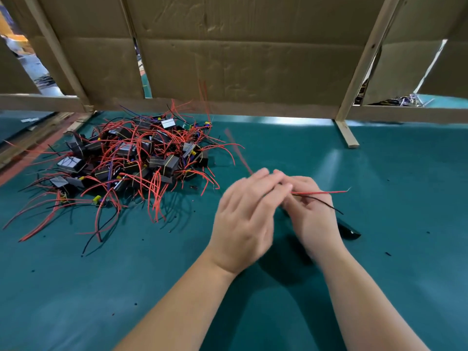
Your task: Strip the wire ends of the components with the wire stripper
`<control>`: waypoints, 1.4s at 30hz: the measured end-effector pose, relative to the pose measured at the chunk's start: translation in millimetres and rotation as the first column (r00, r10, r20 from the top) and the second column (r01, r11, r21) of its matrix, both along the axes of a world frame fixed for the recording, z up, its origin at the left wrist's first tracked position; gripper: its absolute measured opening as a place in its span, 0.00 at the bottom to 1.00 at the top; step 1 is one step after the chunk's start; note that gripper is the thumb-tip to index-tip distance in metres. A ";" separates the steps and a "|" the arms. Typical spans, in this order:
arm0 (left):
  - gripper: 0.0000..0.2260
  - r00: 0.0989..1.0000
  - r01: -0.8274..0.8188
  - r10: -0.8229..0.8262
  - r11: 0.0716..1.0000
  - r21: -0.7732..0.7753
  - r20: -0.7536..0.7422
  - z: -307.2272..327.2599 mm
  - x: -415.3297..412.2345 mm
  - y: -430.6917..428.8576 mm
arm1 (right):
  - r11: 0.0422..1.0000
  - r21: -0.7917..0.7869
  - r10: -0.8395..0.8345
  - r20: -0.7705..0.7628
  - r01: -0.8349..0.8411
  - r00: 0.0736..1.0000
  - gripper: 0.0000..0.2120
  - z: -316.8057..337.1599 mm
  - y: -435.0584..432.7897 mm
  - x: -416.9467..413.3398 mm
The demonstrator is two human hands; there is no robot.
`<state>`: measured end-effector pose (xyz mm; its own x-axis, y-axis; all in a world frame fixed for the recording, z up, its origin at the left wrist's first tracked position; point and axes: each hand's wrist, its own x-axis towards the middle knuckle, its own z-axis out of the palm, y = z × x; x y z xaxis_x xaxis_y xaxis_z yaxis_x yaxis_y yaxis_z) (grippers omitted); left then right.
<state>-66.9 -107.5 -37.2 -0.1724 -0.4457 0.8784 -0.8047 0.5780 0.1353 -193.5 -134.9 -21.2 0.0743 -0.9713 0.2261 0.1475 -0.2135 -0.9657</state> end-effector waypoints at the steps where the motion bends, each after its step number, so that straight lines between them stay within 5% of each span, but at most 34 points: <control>1: 0.21 0.998 0.059 -0.060 0.997 0.059 0.019 0.4 -2.6 0.2 | 0.999 -0.020 0.025 -0.079 -0.026 0.997 0.10 0.8 2.6 1.8; 4: 0.26 0.976 0.214 -0.219 0.934 0.287 -0.014 2.4 -2.6 -2.0 | 0.999 -0.038 0.005 -0.328 -0.018 0.945 0.12 1.0 5.8 4.8; 8: 0.28 0.981 0.191 -0.167 0.897 0.399 -0.094 -0.8 3.1 -4.2 | 0.999 0.003 0.048 -0.182 -0.048 0.982 0.11 1.5 10.8 5.1; 11: 0.39 0.978 0.161 -0.061 0.824 0.543 -0.198 1.8 7.9 -4.7 | 0.987 0.074 0.151 -0.096 -0.144 0.984 0.07 -1.4 15.5 11.4; 14: 0.42 0.996 0.020 0.043 0.773 0.634 -0.083 -1.9 18.5 -10.5 | 0.987 0.082 0.149 -0.110 -0.140 0.983 0.09 -3.9 16.5 14.4; 17: 0.37 0.992 -0.125 0.080 0.784 0.608 0.101 1.3 22.5 -18.6 | 0.999 0.045 0.035 -0.086 -0.031 0.996 0.08 -1.6 10.1 8.3; 20: 0.25 0.985 -0.103 0.003 0.810 0.577 0.171 11.2 21.1 -20.1 | 0.991 0.128 0.038 0.098 -0.050 0.994 0.06 2.8 5.3 -0.4; 25: 0.21 0.989 0.124 -0.139 0.672 0.730 -0.040 16.9 21.7 -22.3 | 0.975 0.198 0.063 0.191 -0.101 0.980 0.05 5.7 2.2 -5.9; 33: 0.14 0.998 0.055 -0.033 0.708 0.704 -0.044 7.2 21.3 -14.2 | 0.980 0.197 -0.021 0.193 -0.018 0.981 0.07 7.7 2.7 -9.9; 40: 0.09 0.952 0.259 -0.088 0.744 0.616 -0.294 1.5 29.5 -17.7 | 0.990 0.134 -0.048 0.091 0.036 0.995 0.02 10.1 8.0 -10.1; 42: 0.09 0.911 0.328 -0.077 0.732 0.597 -0.406 -0.7 29.0 -16.7 | 0.994 0.066 -0.083 -0.036 0.086 0.996 0.08 6.4 7.4 -9.3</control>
<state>-37.8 -124.2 -37.9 -0.0822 -0.9074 0.4121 -0.5097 0.3936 0.7651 -202.8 -127.5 -14.8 -0.0024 -0.9874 0.1583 0.0997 -0.1577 -0.9824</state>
